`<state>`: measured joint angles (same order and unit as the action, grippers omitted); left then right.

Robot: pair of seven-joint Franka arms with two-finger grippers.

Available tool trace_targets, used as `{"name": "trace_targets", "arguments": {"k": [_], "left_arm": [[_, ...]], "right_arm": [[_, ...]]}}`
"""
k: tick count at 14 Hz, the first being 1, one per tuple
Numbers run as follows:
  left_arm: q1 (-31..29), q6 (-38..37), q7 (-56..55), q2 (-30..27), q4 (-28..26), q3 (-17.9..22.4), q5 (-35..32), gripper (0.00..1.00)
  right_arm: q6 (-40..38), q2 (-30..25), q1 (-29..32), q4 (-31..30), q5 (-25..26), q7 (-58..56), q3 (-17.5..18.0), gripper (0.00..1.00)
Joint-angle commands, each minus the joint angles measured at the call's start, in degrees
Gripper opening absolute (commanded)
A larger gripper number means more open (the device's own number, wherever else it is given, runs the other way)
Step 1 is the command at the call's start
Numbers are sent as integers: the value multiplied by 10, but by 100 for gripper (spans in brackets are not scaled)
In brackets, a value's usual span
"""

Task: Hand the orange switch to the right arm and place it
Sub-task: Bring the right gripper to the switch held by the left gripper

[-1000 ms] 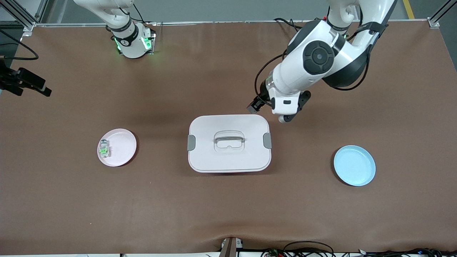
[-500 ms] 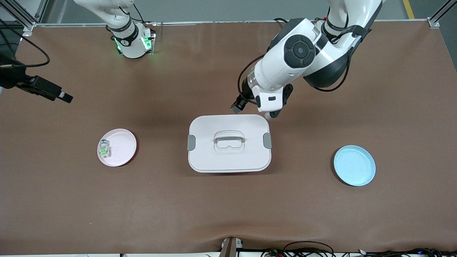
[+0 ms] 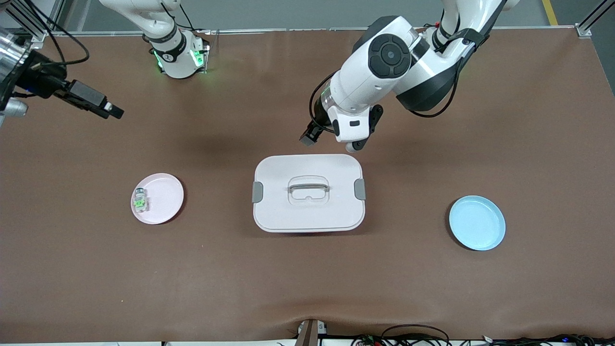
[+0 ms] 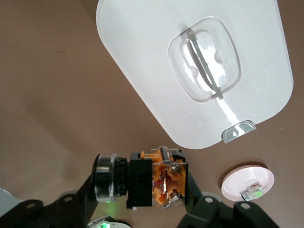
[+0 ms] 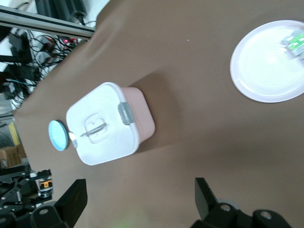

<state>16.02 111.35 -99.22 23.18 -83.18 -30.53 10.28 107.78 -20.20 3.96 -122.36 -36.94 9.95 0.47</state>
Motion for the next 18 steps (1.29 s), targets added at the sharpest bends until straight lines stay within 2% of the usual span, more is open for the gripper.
{"name": "trace_targets", "arguments": {"k": [1, 3, 6, 7, 9, 11, 13, 16, 18], "left_arm": [[9, 1, -10, 6, 15, 5, -2, 0], [9, 2, -10, 6, 15, 5, -3, 0], [9, 2, -10, 6, 15, 5, -3, 0], [9, 2, -10, 6, 15, 5, -3, 0], [9, 2, -10, 6, 15, 5, -3, 0], [9, 2, -10, 6, 15, 5, -3, 0], [9, 2, -10, 7, 15, 5, -4, 0], [9, 2, -10, 6, 16, 5, -4, 0], [9, 2, -10, 6, 16, 5, -4, 0]], "right_arm": [[48, -57, -4, -51, -42, 45, 61, 100], [82, -58, -15, -51, -70, 67, 94, 100], [130, -58, -53, -59, -139, 79, 104, 100], [165, -59, -76, -74, -163, 90, 106, 100], [246, -59, -130, -100, -177, 102, 107, 100], [353, -56, -204, -134, -217, 106, 107, 100], [440, -24, -276, -141, -250, 100, 107, 100], [544, 30, -336, -140, -255, 77, 107, 100], [588, 59, -364, -135, -276, 72, 107, 100]]}}
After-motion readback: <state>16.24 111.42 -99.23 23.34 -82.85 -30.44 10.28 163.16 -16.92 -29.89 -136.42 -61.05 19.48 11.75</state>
